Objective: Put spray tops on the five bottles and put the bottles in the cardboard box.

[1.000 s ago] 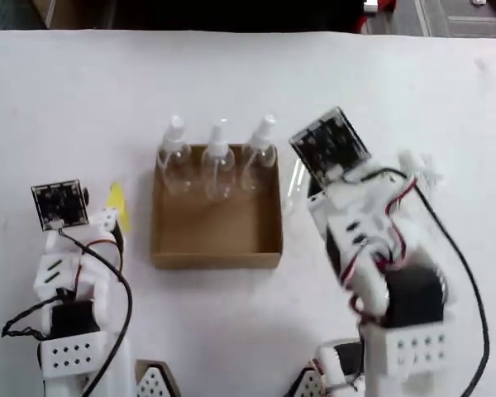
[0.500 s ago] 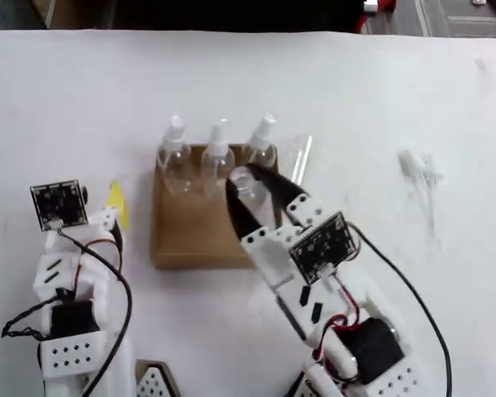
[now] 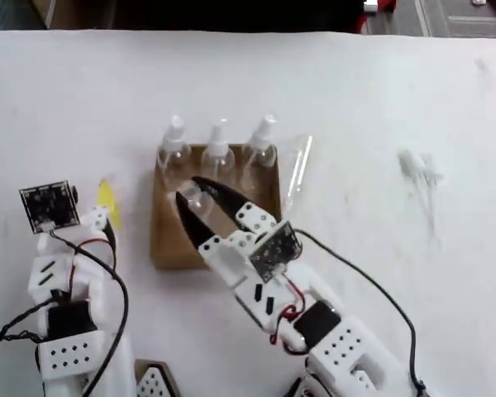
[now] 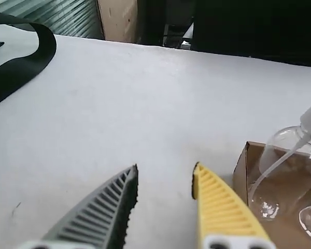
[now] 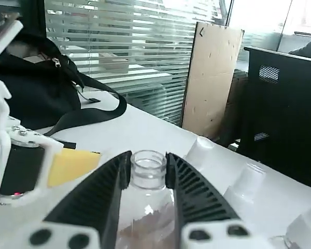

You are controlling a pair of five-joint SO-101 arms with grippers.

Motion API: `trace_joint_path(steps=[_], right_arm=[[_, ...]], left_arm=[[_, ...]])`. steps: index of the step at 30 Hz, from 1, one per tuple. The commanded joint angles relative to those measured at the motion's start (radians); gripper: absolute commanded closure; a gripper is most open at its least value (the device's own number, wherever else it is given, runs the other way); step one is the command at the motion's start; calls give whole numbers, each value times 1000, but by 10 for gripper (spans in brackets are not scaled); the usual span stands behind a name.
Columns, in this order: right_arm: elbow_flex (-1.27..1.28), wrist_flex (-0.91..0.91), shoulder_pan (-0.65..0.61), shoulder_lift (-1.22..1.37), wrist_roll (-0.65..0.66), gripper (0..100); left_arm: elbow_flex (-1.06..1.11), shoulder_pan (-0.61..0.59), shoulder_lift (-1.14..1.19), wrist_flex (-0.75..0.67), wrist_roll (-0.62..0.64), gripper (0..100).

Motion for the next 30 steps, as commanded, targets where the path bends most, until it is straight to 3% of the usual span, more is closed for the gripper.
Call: trace_joint_path(steps=[1,8,16,30], right_arm=[[-9,-236,-8,186,-9,981],[-35,-481,-10,490,-9,981],[-173,-498,-33,771,-9,981],[-180,-498,-44,797,-9,981]], left_arm=[[-5,-12,-18,-34,2,835],[-5,-12,-18,-31,2,835],[-5,-12,-18,-34,2,835],[-5,-12,-18,-32,2,835]])
